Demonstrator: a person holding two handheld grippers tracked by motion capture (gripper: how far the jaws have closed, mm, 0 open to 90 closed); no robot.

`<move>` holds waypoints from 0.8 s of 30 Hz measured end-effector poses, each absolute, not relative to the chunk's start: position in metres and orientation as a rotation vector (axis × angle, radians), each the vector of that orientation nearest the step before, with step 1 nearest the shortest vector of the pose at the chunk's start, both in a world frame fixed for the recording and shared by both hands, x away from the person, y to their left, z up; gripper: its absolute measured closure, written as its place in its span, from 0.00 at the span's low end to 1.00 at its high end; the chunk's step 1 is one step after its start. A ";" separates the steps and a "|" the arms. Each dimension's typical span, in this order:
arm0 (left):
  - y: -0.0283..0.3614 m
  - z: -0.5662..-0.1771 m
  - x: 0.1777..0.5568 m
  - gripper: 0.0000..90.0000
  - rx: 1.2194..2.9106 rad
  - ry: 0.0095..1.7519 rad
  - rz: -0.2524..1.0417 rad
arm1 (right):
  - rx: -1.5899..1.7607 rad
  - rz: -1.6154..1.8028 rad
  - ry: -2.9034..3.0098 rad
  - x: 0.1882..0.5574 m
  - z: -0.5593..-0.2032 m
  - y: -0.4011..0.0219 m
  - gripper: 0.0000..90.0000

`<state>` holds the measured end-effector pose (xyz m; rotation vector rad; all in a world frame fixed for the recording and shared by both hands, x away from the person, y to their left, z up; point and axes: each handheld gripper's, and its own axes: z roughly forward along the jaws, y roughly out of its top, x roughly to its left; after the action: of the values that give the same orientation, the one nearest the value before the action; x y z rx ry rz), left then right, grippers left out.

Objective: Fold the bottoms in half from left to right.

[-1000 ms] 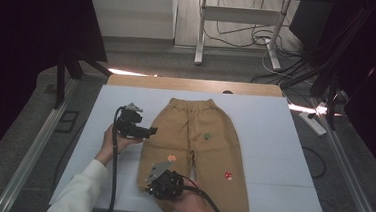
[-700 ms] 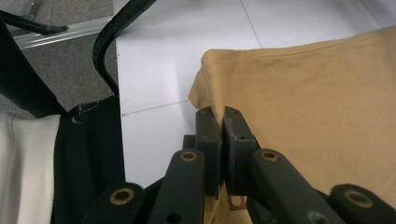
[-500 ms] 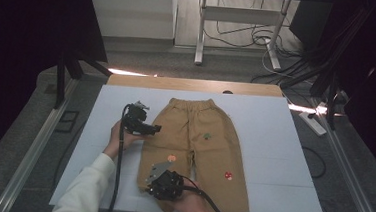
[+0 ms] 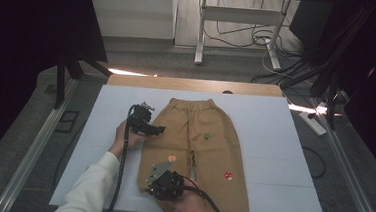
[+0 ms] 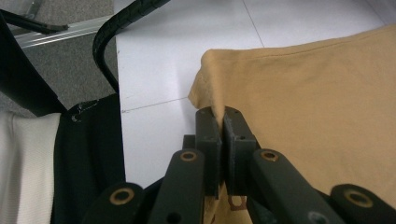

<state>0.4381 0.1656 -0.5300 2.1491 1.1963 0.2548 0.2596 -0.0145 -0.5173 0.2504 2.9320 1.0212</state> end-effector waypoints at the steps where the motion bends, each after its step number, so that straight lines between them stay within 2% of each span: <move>1: 0.166 -0.530 0.438 0.22 2.147 1.198 0.252 | 0.250 1.022 2.932 0.259 -0.517 -0.015 0.96; 6: 0.166 -0.534 0.439 0.29 2.161 1.192 0.204 | 0.250 1.025 2.935 0.260 -0.518 -0.015 0.96; 14: 0.167 -0.535 0.436 0.42 2.149 1.198 0.203 | 0.250 1.022 2.932 0.260 -0.517 -0.015 0.96; 24: 0.166 -0.535 0.434 0.86 2.142 1.158 0.086 | 0.250 1.023 2.932 0.259 -0.517 -0.015 0.96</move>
<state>0.4337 0.1656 -0.5350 2.1419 1.1577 0.0856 0.2592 -0.0150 -0.5174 0.2504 2.9324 1.0230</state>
